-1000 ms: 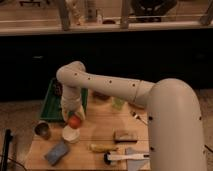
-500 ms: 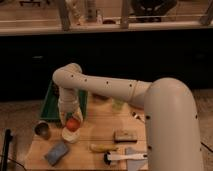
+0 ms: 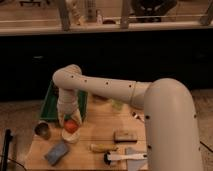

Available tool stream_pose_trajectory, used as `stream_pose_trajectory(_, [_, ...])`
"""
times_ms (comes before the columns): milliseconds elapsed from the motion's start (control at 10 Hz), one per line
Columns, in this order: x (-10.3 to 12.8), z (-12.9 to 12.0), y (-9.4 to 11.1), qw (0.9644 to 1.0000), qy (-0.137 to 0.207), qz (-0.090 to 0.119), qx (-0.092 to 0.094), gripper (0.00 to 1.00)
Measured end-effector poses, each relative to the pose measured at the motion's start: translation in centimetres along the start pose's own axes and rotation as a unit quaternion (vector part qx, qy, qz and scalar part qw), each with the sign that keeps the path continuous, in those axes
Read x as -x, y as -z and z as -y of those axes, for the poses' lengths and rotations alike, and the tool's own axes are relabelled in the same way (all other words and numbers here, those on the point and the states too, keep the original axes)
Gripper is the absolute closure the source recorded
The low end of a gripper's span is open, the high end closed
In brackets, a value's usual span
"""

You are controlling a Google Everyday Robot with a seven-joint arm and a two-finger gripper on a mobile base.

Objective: Place apple in paper cup

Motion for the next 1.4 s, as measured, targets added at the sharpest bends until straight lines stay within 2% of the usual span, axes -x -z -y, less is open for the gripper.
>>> stream_pose_trajectory(200, [0.3,-0.1,0.0,1.0,-0.001,0.001,-0.002,0.26])
stream_pose_trajectory(300, [0.4,-0.2,0.1,1.0,-0.002,0.0,-0.004,0.21])
stream_pose_trajectory(700, [0.5,-0.2,0.3,1.0,-0.003,0.002,-0.008,0.2])
stream_pose_trajectory(1400, [0.6,-1.1,1.9,0.9999,-0.005,-0.007,-0.01,0.2])
